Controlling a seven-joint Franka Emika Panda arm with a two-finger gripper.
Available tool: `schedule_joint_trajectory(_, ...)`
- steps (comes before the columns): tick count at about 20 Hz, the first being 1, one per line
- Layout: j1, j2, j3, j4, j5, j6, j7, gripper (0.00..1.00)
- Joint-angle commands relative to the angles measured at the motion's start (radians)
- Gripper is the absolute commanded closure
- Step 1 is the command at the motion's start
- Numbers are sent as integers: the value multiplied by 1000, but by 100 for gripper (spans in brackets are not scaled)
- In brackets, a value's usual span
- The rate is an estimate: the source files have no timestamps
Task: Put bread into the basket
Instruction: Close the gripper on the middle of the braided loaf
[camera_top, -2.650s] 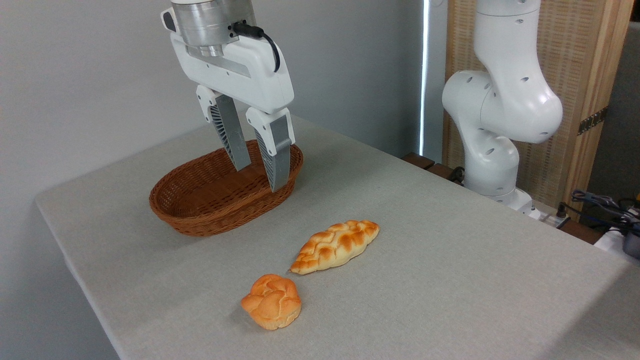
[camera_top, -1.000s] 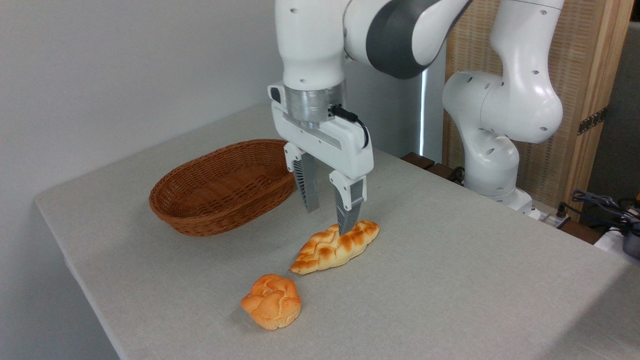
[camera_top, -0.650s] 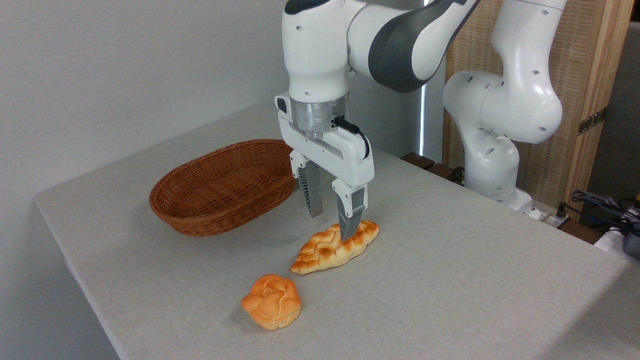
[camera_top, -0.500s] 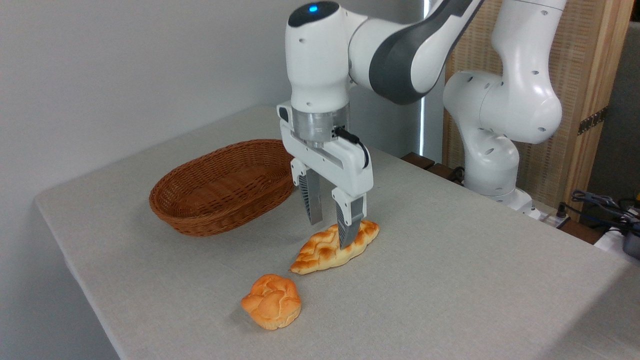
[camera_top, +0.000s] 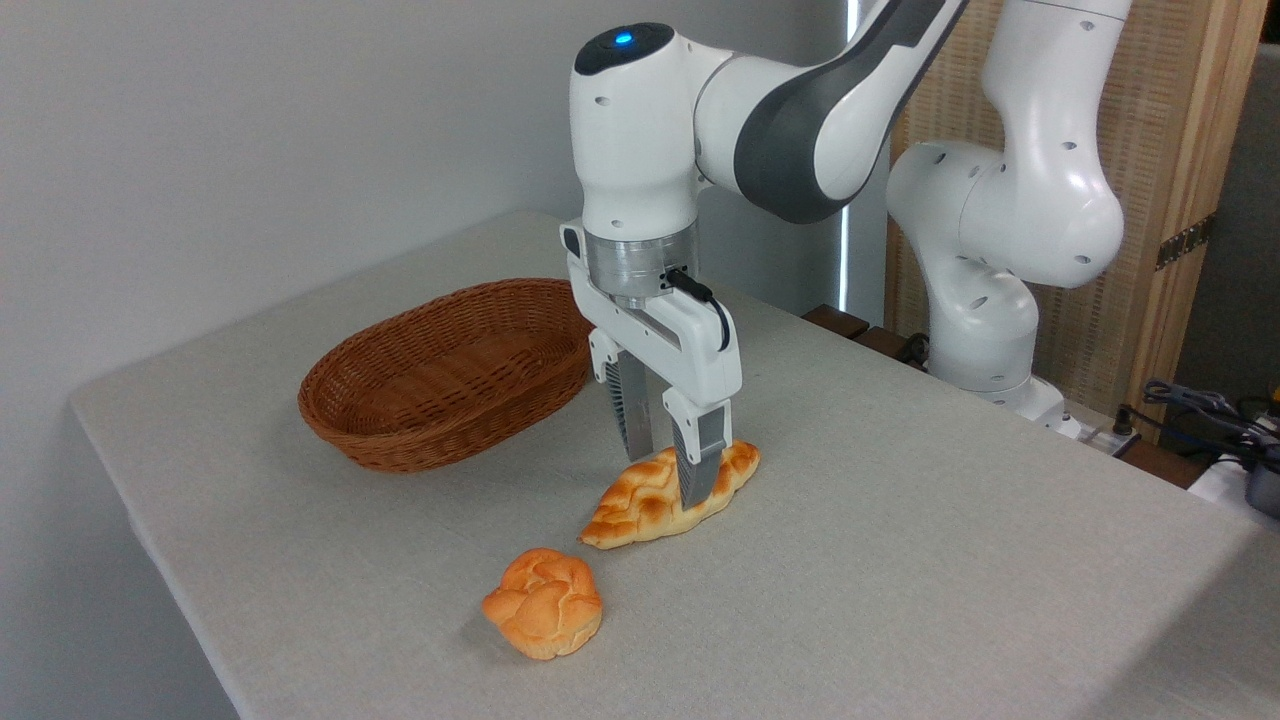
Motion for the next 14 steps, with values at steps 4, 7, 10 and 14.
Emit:
schedule_joint_trajectory(4,-10,8,11,-8,49,24,89,0)
schedule_joint_trajectory(7,-10,19,11,-8,47,26,86,0)
schedule_joint_trajectory(10,-10,22,11,-8,46,27,82,36)
schedule_joint_trajectory(14,-10,22,11,-8,46,27,83,57)
